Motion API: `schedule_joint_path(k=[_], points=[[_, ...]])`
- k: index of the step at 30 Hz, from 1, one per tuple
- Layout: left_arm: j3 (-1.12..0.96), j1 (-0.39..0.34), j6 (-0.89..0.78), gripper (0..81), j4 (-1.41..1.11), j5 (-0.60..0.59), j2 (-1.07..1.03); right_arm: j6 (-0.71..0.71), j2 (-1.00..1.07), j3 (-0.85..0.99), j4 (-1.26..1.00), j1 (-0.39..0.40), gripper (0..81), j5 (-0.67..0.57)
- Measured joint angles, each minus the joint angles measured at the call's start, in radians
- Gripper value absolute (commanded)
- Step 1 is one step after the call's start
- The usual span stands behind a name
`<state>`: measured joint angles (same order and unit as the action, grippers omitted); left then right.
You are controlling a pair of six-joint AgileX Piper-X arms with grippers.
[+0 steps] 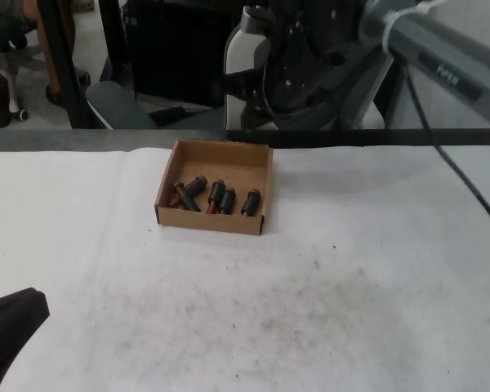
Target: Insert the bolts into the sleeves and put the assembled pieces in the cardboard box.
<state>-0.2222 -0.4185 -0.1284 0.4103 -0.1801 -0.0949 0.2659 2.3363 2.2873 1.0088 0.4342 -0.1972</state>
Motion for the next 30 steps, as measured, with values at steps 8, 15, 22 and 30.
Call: schedule_joint_path(k=[8, 15, 22, 30], points=[[0.0, 0.0, 0.0, 0.8, 0.0, 0.0, 0.0, -0.139, -0.082, -0.002, 0.044, 0.011, 0.2, 0.083], [0.0, 0.0, 0.0, 0.8, -0.033, 0.0, 0.0, -0.188, -0.165, -0.002, 0.089, 0.012, 0.2, 0.101], [0.0, 0.0, 0.0, 0.8, -0.044, 0.0, 0.0, -0.232, -0.314, -0.148, 0.142, 0.013, 0.2, 0.11], [0.0, 0.0, -0.002, 0.8, -0.069, 0.0, 0.0, -0.211, -0.63, -0.715, -0.116, 0.013, 0.2, 0.117]])
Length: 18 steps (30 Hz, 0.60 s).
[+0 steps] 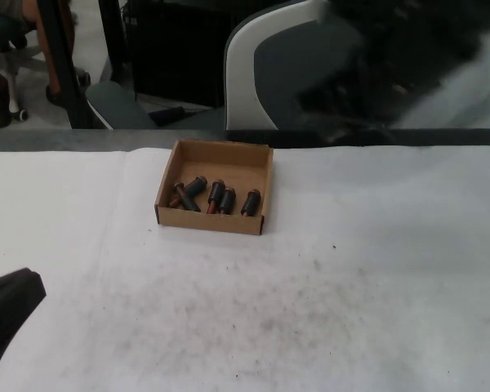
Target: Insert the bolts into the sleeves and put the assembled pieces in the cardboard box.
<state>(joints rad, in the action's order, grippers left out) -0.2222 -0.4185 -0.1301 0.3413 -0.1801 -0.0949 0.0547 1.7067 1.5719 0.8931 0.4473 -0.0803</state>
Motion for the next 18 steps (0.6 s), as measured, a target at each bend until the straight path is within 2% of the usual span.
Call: schedule_joint_path(k=[6, 7, 9, 15, 18], points=[[0.0, 0.0, 0.0, 0.8, -0.022, 0.0, 0.004, 0.045, -0.405, -0.505, -0.33, 0.0, 0.2, 0.009], [0.0, 0.0, 0.0, 0.8, -0.021, 0.0, 0.005, 0.048, -0.419, -0.521, -0.33, 0.0, 0.2, 0.012], [0.0, 0.0, 0.0, 0.8, -0.021, 0.0, 0.005, 0.06, -0.608, -0.705, -0.454, 0.0, 0.2, 0.019], [0.0, 0.0, 0.0, 0.8, -0.021, 0.0, 0.005, 0.13, -1.013, -0.996, -0.574, 0.0, 0.2, 0.143], [0.0, 0.0, 0.0, 0.8, -0.021, 0.0, 0.005, 0.133, -1.176, -1.097, -0.588, 0.0, 0.2, 0.164]])
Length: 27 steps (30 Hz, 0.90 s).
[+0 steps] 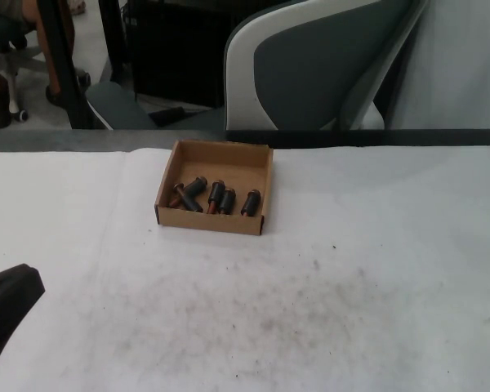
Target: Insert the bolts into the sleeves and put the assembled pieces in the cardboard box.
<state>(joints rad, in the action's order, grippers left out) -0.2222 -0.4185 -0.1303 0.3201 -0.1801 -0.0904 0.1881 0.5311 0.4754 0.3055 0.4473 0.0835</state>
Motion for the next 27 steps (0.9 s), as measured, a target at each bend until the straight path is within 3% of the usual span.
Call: schedule_joint_path(k=[8, 15, 21, 27], points=[[0.0, 0.0, 0.0, 0.8, 0.0, 0.0, 0.0, 0.004, -0.354, -0.232, 0.003, 0.0, 0.2, 0.026], [0.0, 0.0, 0.0, 0.8, 0.0, 0.0, 0.0, 0.063, -0.521, -0.385, 0.123, 0.0, 0.2, 0.064], [0.0, 0.0, 0.0, 0.8, 0.0, 0.0, 0.0, 0.068, -0.53, -0.456, 0.136, 0.0, 0.2, 0.194], [0.0, 0.0, 0.0, 0.8, 0.0, 0.0, 0.0, 0.068, -0.53, -0.483, 0.137, 0.0, 0.2, 0.217]])
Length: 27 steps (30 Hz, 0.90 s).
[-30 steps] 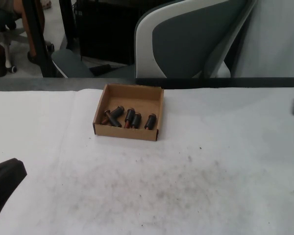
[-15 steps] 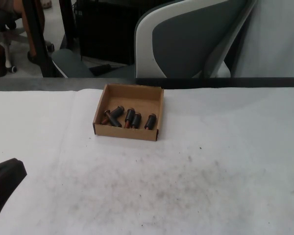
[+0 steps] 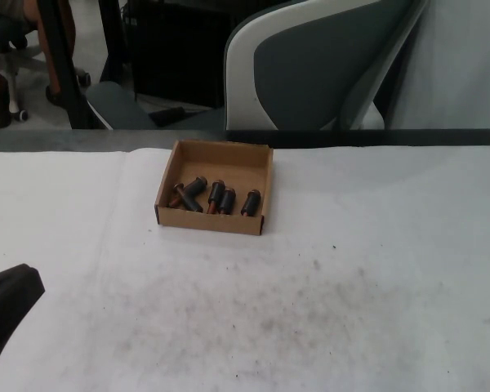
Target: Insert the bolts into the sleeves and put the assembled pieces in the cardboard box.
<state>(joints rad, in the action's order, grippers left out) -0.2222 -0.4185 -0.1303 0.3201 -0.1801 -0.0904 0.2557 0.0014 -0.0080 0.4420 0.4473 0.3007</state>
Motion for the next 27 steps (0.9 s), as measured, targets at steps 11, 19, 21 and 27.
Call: schedule_joint_path(k=[11, 19, 21, 27], points=[[0.007, 0.002, 0.0, 0.8, 0.0, 0.0, 0.014, 0.0, 0.0, 0.0, 0.0, 0.0, 0.2, 0.007], [0.093, 0.109, 0.0, 0.8, -0.017, 0.0, 0.09, 0.0, 0.0, 0.0, 0.0, 0.0, 0.2, 0.008], [0.134, 0.153, 0.0, 0.8, -0.022, 0.0, 0.091, 0.0, 0.0, 0.0, 0.0, 0.0, 0.2, 0.008], [0.229, 0.305, 0.0, 0.8, 0.04, 0.0, 0.09, 0.0, 0.0, 0.0, 0.0, -0.075, 0.2, 0.008]])
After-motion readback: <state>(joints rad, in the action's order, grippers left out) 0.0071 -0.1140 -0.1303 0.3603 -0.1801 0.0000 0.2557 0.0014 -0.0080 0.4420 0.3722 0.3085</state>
